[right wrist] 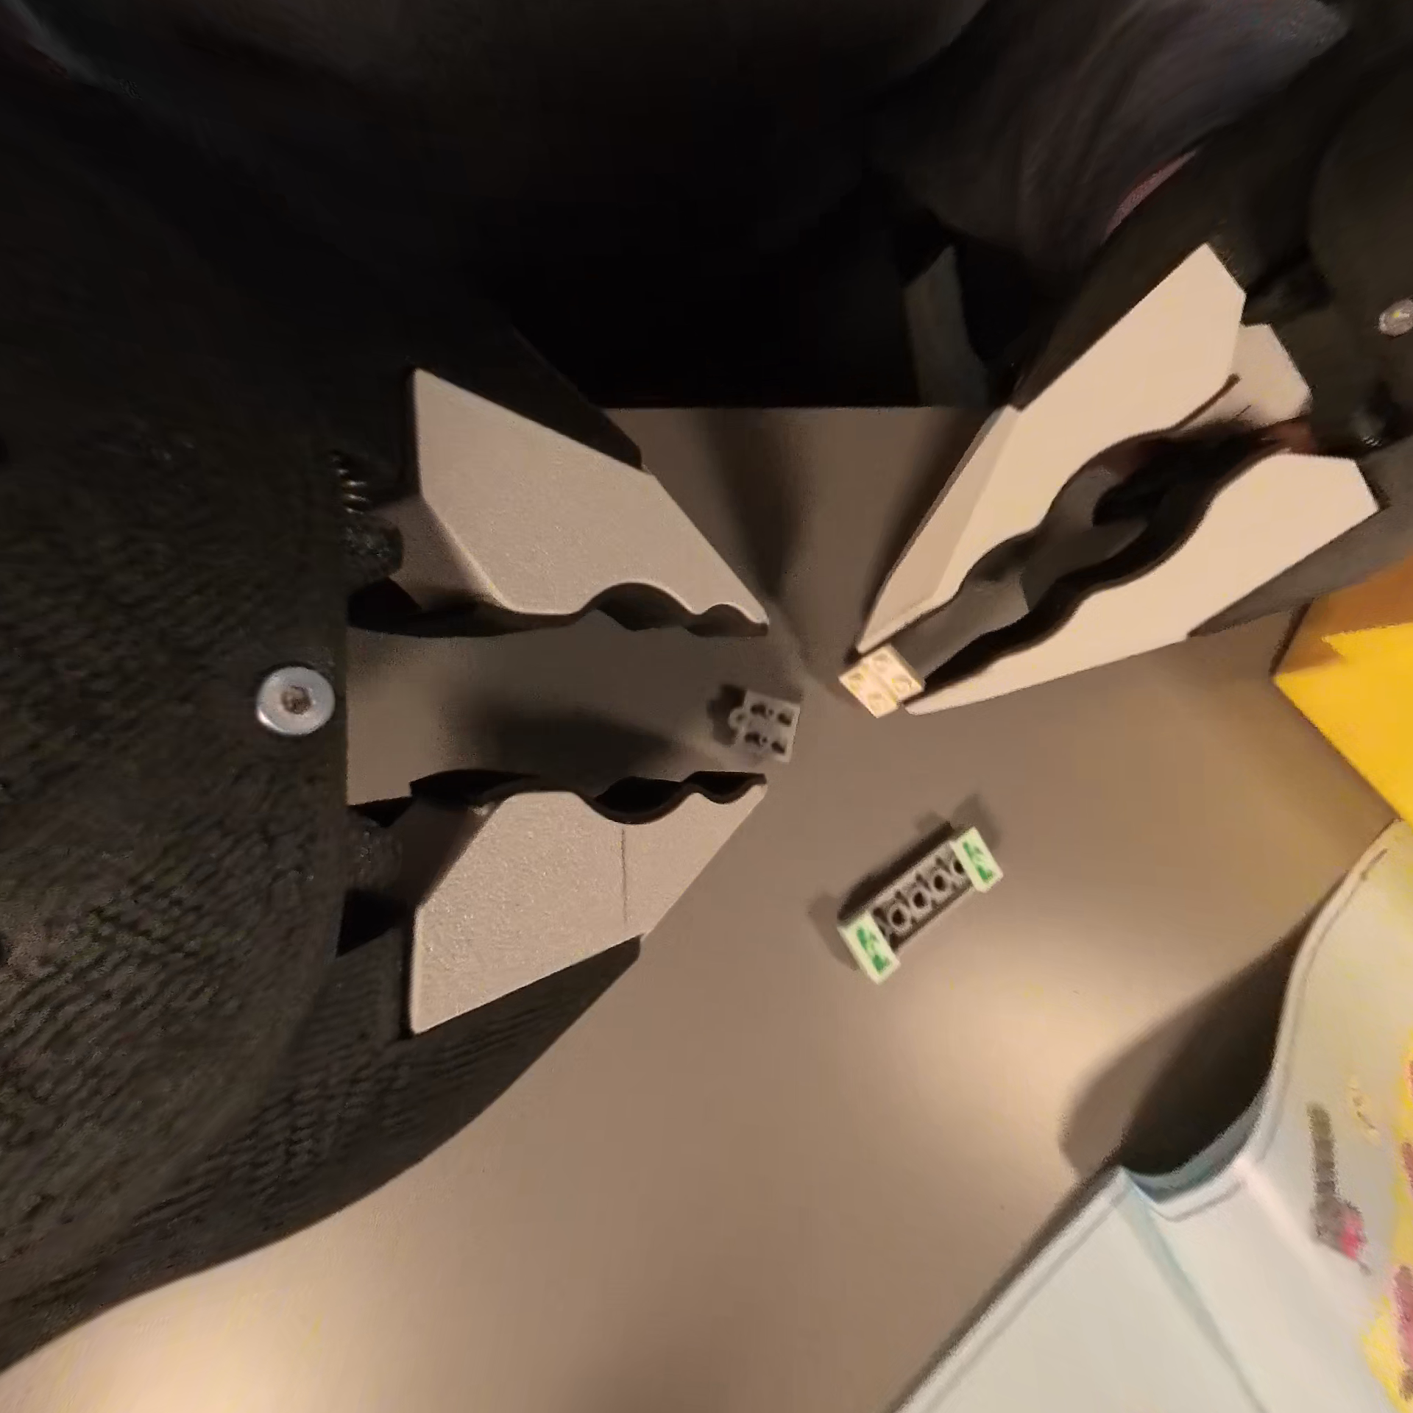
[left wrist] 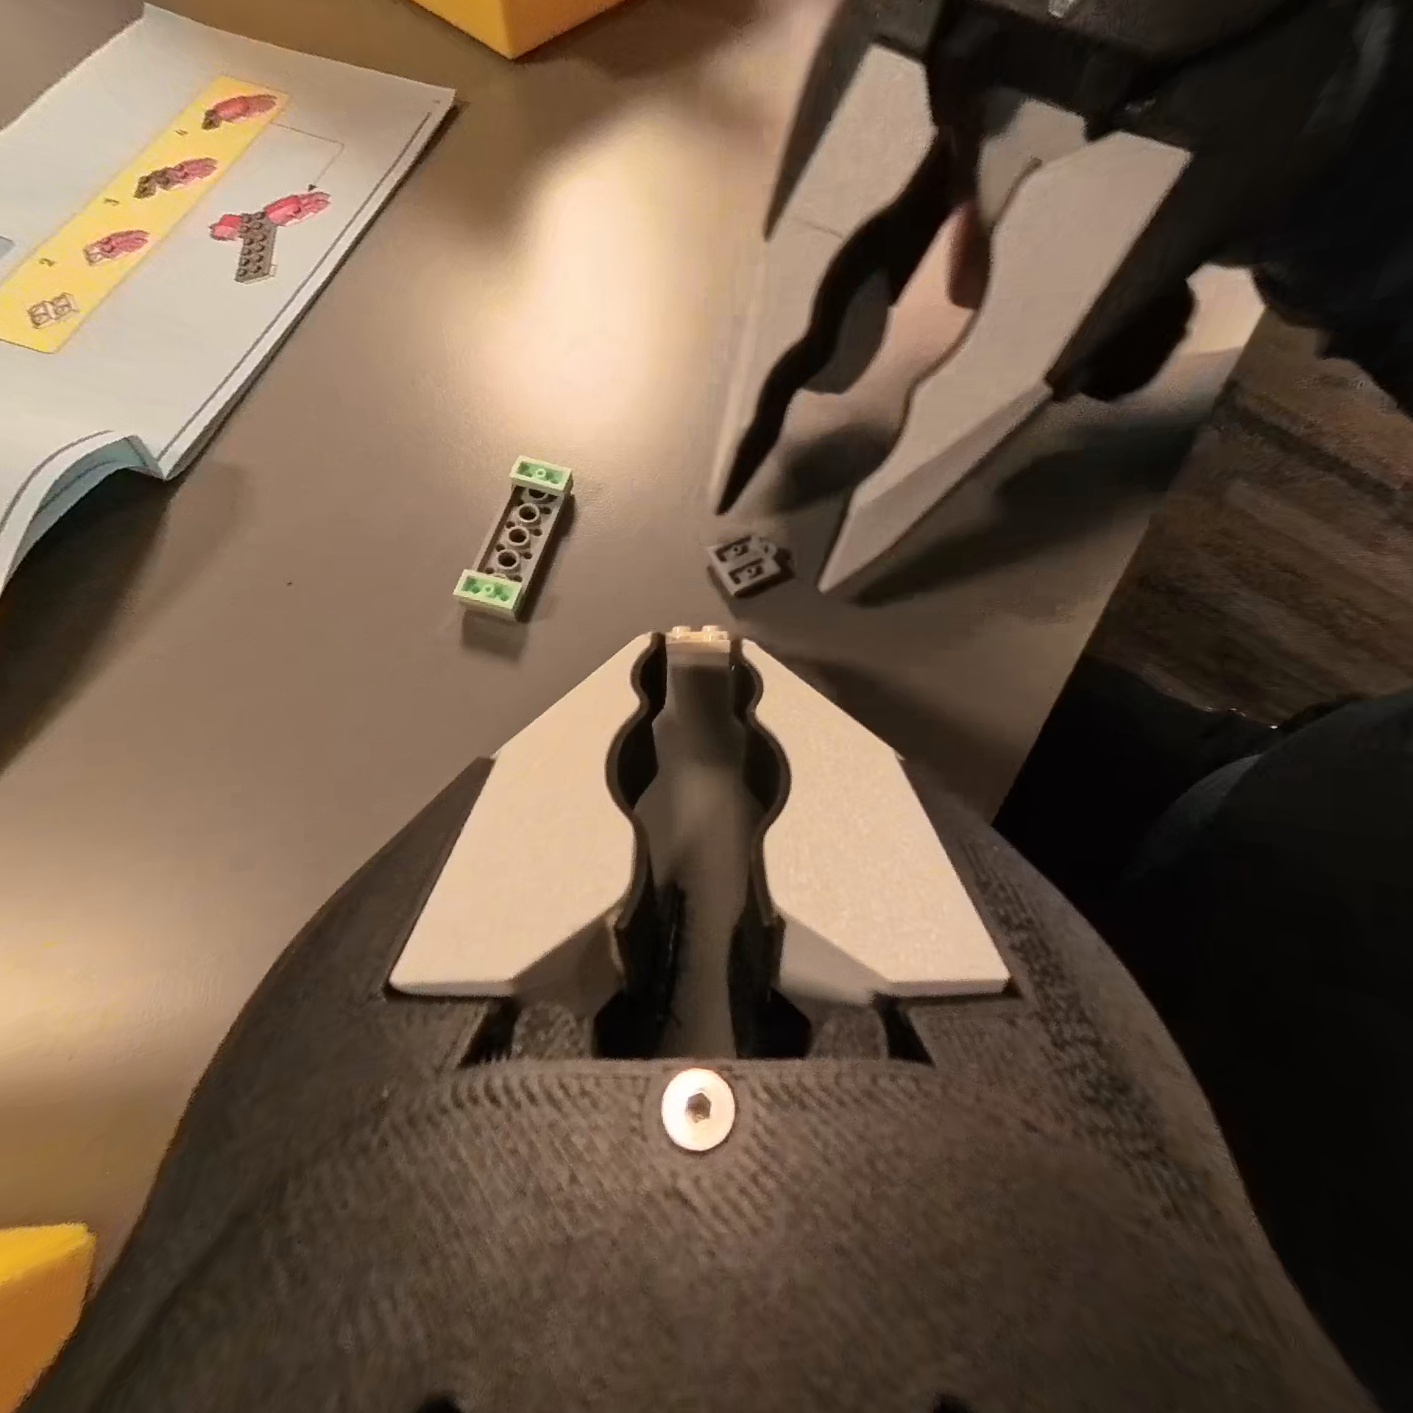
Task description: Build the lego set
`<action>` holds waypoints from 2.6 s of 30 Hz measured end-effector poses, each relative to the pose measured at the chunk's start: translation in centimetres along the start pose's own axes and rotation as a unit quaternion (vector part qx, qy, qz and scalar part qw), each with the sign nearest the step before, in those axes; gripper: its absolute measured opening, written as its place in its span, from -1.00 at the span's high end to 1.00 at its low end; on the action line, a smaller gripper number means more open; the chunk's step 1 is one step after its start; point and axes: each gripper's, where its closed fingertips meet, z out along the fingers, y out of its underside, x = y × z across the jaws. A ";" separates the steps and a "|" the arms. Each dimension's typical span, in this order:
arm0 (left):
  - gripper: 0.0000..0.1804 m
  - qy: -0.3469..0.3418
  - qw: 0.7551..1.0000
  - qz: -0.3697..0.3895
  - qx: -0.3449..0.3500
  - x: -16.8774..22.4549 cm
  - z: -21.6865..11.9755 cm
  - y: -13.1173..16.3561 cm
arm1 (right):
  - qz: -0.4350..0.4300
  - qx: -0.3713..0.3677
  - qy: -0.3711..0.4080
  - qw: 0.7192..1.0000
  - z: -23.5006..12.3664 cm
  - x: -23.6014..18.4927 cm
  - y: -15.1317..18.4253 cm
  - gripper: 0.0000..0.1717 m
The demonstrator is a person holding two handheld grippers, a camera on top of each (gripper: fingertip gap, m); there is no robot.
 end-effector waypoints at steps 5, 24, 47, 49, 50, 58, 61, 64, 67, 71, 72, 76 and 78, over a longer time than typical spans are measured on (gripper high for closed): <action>0.83 -0.004 1.000 -0.005 0.008 -0.3 -0.5 0.0 | 0.018 0.010 0.095 0.995 0.5 0.9 0.2 0.66; 0.82 -0.007 0.999 -0.043 -0.022 -1.0 -0.1 0.9 | -0.501 -0.026 0.285 0.817 -0.2 1.7 -1.4 0.84; 0.96 0.137 0.990 0.017 0.030 4.0 0.8 -2.1 | -0.173 0.158 -0.031 0.972 -3.0 -2.5 -1.8 0.90; 0.97 0.148 0.988 0.034 0.021 4.5 0.8 -1.8 | -0.158 0.153 -0.053 0.974 -3.1 -2.5 -1.6 0.87; 0.97 0.152 0.987 0.041 0.015 4.7 0.9 -1.6 | -0.154 0.146 -0.065 0.975 -3.0 -2.6 -1.5 0.84; 0.96 0.144 0.987 0.075 0.002 4.9 1.2 -1.2 | -0.175 0.068 -0.089 0.978 -1.2 -3.1 0.2 0.97; 0.93 0.105 0.993 0.060 -0.001 3.9 1.2 -1.2 | -0.174 0.063 -0.065 0.981 -1.0 -2.2 0.2 0.98; 0.71 0.042 0.998 0.042 0.026 1.9 -0.1 -1.7 | -0.166 0.037 -0.024 0.985 -0.8 -0.5 0.8 0.98; 0.51 -0.013 0.999 0.019 0.023 -0.4 -1.2 -1.1 | -0.151 0.037 -0.021 0.988 -0.8 -0.2 0.7 0.98; 0.40 -0.023 1.000 -0.011 -0.007 -1.5 -1.3 0.3 | -0.153 0.022 -0.017 0.988 -0.5 0.0 1.0 0.97; 0.40 -0.021 1.000 -0.016 -0.012 -1.6 -1.2 0.6 | -0.155 0.017 -0.016 0.988 -0.4 0.0 1.2 0.96; 0.42 -0.016 0.999 -0.021 -0.027 -1.4 -0.5 1.1 | -0.154 0.013 -0.014 0.988 -0.3 0.1 1.2 0.92; 0.45 -0.017 0.999 -0.016 -0.030 -1.4 -0.3 1.1 | -0.154 0.014 -0.013 0.988 -0.3 0.1 1.2 0.86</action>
